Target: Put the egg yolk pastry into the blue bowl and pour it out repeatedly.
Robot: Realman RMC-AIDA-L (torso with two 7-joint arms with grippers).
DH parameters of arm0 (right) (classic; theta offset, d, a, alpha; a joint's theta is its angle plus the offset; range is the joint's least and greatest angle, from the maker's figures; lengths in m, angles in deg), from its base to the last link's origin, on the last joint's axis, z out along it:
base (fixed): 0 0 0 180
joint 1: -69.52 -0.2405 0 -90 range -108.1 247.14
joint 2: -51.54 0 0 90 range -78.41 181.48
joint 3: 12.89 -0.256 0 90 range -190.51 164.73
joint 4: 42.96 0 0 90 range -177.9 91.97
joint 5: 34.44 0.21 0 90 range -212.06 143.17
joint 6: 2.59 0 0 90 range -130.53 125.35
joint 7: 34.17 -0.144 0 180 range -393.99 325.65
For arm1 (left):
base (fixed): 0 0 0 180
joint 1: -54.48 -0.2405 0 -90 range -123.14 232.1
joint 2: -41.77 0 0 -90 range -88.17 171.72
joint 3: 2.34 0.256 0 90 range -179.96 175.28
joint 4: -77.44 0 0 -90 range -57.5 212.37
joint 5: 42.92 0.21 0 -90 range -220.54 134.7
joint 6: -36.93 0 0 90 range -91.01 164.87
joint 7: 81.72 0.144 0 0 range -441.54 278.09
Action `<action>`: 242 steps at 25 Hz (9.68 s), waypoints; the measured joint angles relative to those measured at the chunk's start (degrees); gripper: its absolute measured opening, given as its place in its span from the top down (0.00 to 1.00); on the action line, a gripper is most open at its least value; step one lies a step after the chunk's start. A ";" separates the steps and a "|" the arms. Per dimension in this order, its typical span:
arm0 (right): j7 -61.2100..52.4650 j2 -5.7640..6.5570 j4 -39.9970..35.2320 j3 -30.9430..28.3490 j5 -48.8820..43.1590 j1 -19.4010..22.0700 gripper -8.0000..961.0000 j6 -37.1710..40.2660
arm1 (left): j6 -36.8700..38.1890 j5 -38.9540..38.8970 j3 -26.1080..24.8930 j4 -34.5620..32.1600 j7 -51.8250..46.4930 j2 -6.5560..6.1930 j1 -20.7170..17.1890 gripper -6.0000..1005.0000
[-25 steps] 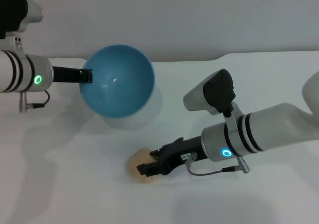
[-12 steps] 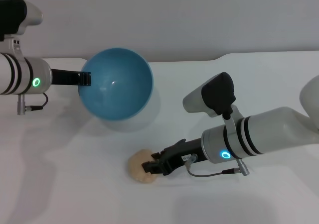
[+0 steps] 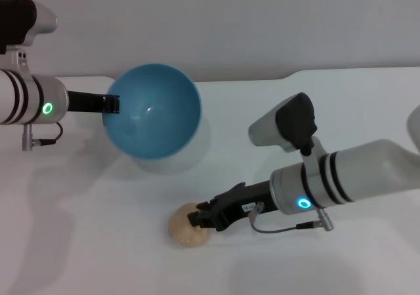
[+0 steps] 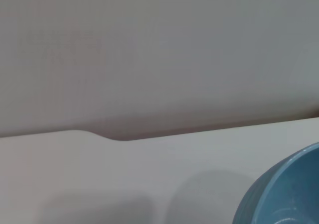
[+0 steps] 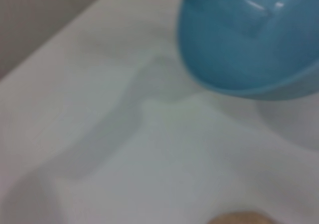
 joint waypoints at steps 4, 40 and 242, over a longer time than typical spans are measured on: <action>5.33 1.81 -0.65 -8.04 -0.39 0.98 0.80 12.62 | -0.92 1.34 0.02 0.40 0.69 0.06 0.82 0.98; 17.09 0.69 -13.62 -43.71 -18.45 11.43 0.99 30.43 | -24.33 4.51 12.91 -1.47 -13.06 0.78 15.08 0.98; 19.04 0.05 -22.68 -42.83 -20.77 14.97 0.90 35.19 | -22.86 9.41 -6.60 -2.70 4.40 0.30 9.32 0.98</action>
